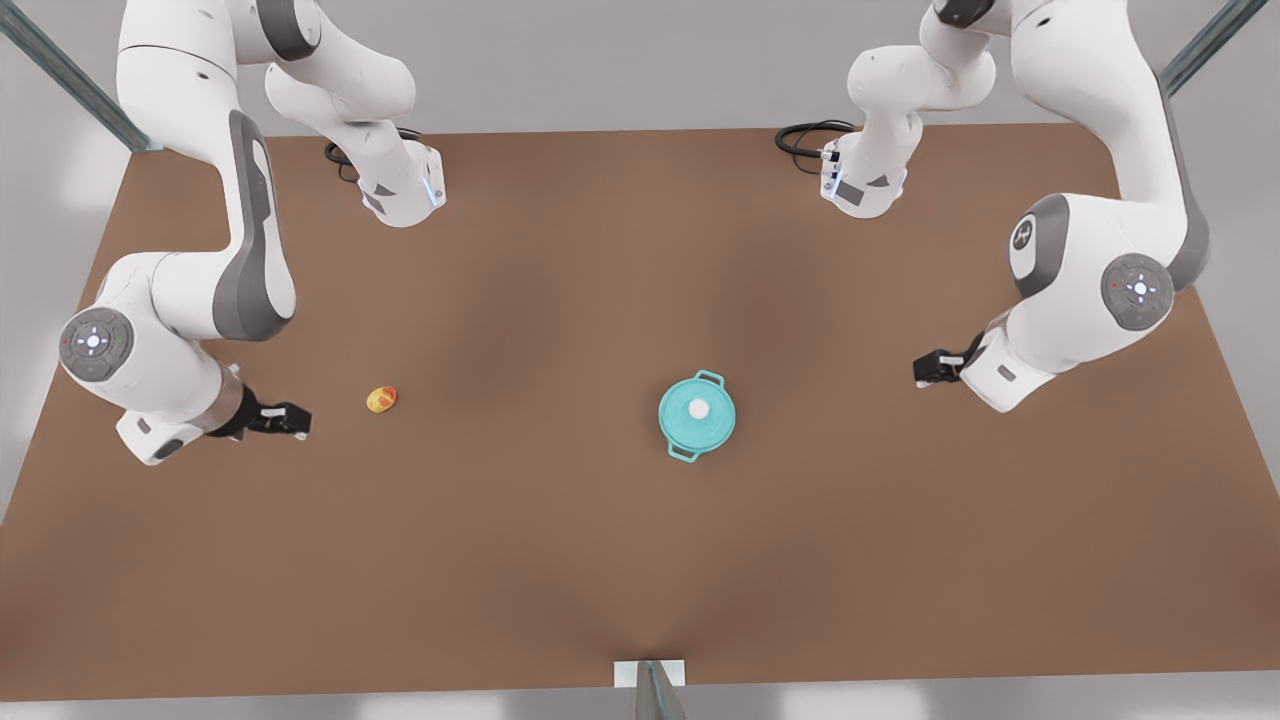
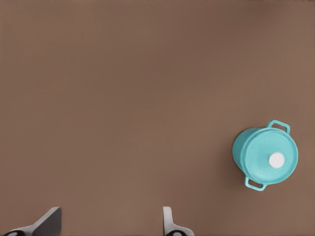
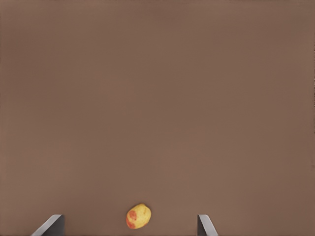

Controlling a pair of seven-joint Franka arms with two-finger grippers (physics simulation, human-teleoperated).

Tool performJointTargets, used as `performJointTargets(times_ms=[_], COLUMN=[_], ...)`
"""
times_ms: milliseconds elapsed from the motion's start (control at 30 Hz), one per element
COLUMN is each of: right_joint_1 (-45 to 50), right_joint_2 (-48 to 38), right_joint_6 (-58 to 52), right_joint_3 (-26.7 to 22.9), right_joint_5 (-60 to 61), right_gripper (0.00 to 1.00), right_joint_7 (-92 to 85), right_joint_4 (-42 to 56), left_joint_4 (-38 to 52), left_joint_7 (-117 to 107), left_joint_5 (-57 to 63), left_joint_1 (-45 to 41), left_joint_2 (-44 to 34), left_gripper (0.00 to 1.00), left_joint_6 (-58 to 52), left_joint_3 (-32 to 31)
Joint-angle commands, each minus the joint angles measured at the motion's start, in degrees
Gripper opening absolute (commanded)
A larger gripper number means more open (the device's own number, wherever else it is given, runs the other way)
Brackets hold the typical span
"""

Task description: Open the pot lid and put the potato into the pot

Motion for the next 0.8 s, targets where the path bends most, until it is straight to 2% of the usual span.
performJointTargets(times_ms=[0,133,167,200,233,333,367,433,467,600,667,767], right_joint_1=[0.0,-0.7,-0.7,-0.7,-0.7,0.0,-0.1,-0.1,-0.3,-0.6,-0.6,-0.4], right_joint_2=[0.0,1.0,-0.7,-3.4,-3.3,-4.0,-4.2,-7.9,-7.9,-7.9,-8.2,-8.0], right_joint_6=[3.5,-6.0,-8.4,-7.3,-5.5,3.6,4.2,14.3,14.8,19.6,22.2,25.4], right_joint_3=[0.0,-0.3,-0.5,-0.5,-0.5,0.0,0.0,0.1,0.0,-0.3,-0.3,-0.3], right_joint_5=[0.0,0.4,0.5,0.5,0.5,0.4,0.4,4.1,4.2,4.3,4.3,4.2], right_gripper=[1.0,1.0,1.0,1.0,1.0,1.0,1.0,1.0,1.0,1.0,1.0,1.0], right_joint_7=[0.6,0.6,0.7,2.9,5.1,15.0,15.1,15.4,15.4,20.8,26.1,26.1], right_joint_4=[0.0,-0.3,-0.4,-4.0,-4.6,-12.4,-13.5,-22.9,-23.3,-30.1,-32.3,-34.9], left_joint_4=[0.0,0.9,4.2,9.9,14.9,17.3,16.7,16.0,15.9,15.6,9.3,4.5], left_joint_7=[-3.3,-8.8,-14.0,-22.7,-29.2,-40.0,-40.0,-41.7,-44.7,-44.4,-43.9,-43.7], left_joint_5=[0.0,-3.0,-3.0,1.8,3.0,7.7,7.5,7.0,7.1,8.9,10.4,10.5], left_joint_1=[0.3,-5.5,-9.2,-17.2,-21.4,-29.0,-29.8,-30.9,-31.3,-32.3,-32.3,-32.1], left_joint_2=[0.1,5.7,7.9,13.1,17.9,24.8,25.6,27.8,28.8,31.3,30.9,27.9], left_gripper=[1.0,1.0,1.0,1.0,1.0,1.0,1.0,1.0,1.0,1.0,1.0,1.0], left_joint_6=[3.6,6.6,6.7,6.6,6.7,10.4,10.4,10.7,14.2,16.2,22.2,22.6], left_joint_3=[-0.1,-1.3,-1.5,-1.4,-1.4,-1.4,-1.4,-1.5,-1.5,-1.4,-1.4,-1.4])
